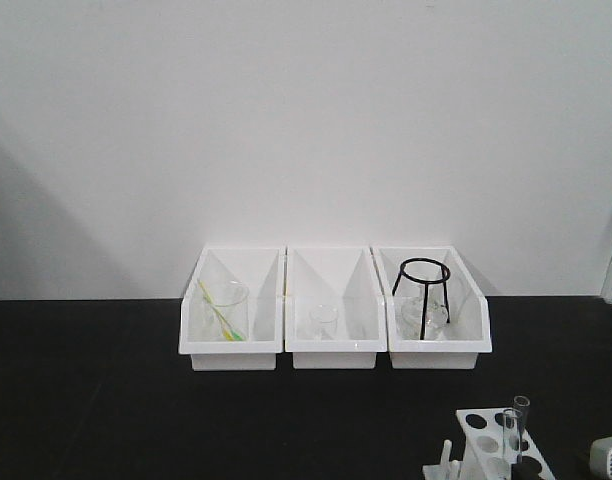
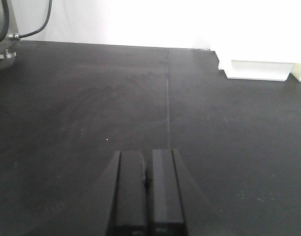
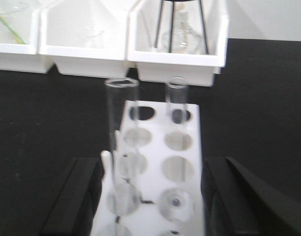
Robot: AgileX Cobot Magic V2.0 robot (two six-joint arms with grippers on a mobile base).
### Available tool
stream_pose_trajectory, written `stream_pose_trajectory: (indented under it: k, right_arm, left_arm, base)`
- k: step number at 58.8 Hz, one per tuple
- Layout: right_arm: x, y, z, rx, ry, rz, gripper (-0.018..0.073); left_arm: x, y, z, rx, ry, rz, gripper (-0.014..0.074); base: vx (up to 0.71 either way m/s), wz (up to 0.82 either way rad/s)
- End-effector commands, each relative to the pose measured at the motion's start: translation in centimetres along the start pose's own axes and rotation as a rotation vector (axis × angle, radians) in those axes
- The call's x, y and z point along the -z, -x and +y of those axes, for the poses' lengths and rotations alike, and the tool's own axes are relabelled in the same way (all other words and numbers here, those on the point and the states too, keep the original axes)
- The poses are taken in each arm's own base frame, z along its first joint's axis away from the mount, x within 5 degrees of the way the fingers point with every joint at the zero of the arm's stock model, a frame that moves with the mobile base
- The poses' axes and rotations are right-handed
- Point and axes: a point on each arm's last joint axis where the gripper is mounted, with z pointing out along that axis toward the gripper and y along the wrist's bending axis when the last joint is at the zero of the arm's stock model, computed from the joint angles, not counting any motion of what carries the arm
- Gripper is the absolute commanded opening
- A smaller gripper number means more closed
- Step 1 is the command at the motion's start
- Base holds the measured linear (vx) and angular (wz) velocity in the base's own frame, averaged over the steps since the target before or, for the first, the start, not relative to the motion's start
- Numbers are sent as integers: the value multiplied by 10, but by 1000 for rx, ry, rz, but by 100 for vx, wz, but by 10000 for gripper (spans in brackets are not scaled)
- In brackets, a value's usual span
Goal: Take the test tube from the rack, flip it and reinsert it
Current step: 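Move the open right gripper down to a clear glass test tube, then close the right gripper on the test tube and lift it out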
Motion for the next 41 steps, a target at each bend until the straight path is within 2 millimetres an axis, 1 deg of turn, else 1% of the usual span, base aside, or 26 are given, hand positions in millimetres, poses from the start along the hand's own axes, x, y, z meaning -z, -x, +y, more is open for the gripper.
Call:
stream_pose_trajectory:
  k: [1,11,20,31,41]
  right_arm:
    - [-8,19,3,-1,55,-164,512]
    - [-23,10,5,-15,94,-199,512]
    - [-35,-3,4,-41,99,-172,505]
    - [-43,-10,4,-58,116,-196,482]
    - [-46,-13,4,-65,121,-201,480]
  left_arm:
    - [1,8,-2,2,-23,-96,-6]
    - [1,8,-2,2,-23,-96,-6]
    - [1,8,-2,2,-23,-96,-6]
    - [1,8,-2,2,-23,-96,-6]
    - [1,8,-2,2,-23,-96,-6]
  base:
    - [0,0]
    - [0,0]
    - [0,0]
    - [0,0]
    - [0,0]
